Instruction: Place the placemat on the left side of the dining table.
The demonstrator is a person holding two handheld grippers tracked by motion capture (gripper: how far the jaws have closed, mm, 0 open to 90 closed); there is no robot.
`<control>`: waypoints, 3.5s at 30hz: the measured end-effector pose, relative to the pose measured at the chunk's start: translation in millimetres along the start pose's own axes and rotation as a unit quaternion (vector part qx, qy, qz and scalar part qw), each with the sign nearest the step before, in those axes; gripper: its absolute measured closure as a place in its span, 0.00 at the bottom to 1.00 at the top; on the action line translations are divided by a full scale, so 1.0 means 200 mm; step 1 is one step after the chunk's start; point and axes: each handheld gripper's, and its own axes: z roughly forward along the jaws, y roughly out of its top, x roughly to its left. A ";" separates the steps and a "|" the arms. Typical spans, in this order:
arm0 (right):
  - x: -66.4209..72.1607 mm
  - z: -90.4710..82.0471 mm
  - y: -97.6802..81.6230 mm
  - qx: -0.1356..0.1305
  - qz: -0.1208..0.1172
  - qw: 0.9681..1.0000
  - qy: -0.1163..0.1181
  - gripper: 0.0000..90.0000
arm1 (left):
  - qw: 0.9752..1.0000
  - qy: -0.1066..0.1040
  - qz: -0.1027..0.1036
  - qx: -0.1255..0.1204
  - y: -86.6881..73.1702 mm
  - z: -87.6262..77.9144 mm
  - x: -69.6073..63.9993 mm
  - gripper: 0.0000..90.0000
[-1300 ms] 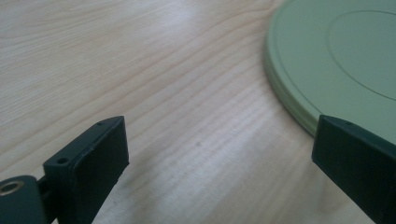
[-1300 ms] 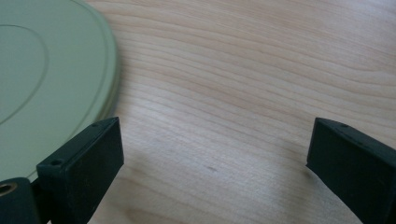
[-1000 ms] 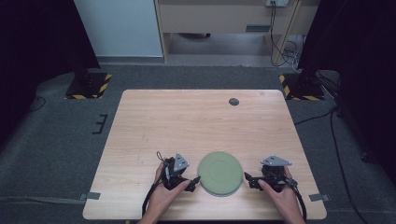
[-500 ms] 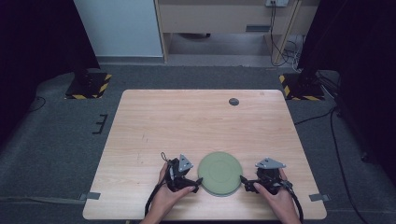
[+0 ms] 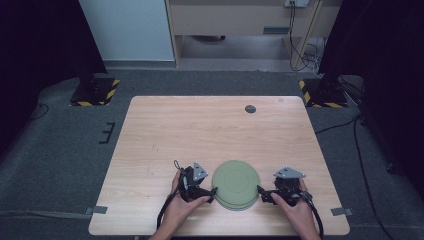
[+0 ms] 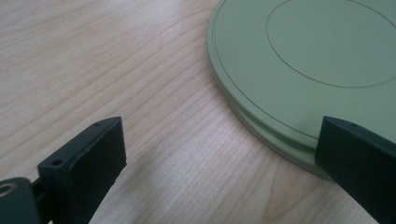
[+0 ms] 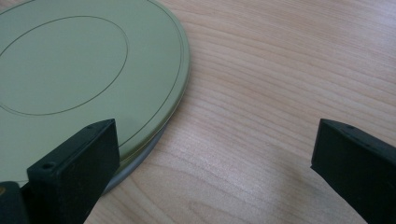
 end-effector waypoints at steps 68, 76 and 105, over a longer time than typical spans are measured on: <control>0.02 0.02 0.02 -0.002 0.007 1.000 -0.015 0.05 | 0.999 0.025 0.010 -0.017 0.04 0.04 0.00 0.07; 0.02 0.04 0.04 -0.005 0.010 1.000 -0.027 0.03 | 0.999 0.034 0.010 -0.020 0.05 0.04 0.00 0.07; 0.04 0.04 0.03 -0.003 0.001 1.000 -0.017 0.06 | 0.999 0.031 0.006 -0.027 0.04 0.04 -0.01 0.08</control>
